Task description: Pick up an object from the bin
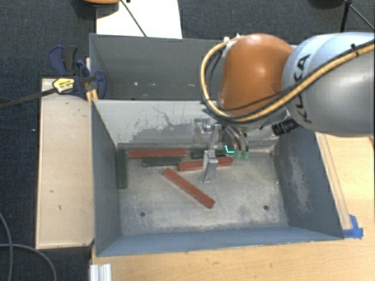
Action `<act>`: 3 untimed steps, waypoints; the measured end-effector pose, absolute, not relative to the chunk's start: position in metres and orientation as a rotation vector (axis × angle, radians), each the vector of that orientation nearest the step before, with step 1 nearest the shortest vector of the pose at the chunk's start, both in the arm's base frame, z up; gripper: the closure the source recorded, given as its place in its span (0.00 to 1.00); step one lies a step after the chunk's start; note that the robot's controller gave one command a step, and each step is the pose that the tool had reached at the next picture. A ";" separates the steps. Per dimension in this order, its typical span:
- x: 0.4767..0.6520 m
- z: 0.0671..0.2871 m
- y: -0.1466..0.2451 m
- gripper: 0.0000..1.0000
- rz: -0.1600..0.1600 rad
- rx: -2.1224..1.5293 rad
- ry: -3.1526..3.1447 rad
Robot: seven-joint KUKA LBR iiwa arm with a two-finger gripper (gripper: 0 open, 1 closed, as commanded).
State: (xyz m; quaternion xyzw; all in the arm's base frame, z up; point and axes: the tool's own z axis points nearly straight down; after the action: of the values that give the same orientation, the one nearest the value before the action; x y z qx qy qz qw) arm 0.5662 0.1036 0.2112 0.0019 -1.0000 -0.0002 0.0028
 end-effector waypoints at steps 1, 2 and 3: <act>0.568 0.216 0.103 0.00 -0.002 0.002 -3.144; 0.568 0.176 0.102 0.00 -0.004 -0.002 -3.153; 0.569 0.121 0.120 0.00 -0.001 -0.249 -3.133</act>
Offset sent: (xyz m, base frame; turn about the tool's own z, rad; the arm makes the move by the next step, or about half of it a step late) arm -0.0033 -0.0024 -0.1039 0.0171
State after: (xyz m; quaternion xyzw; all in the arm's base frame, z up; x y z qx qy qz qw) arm 0.5687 0.1203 0.1212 -0.0793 -0.9968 -0.0004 -0.0008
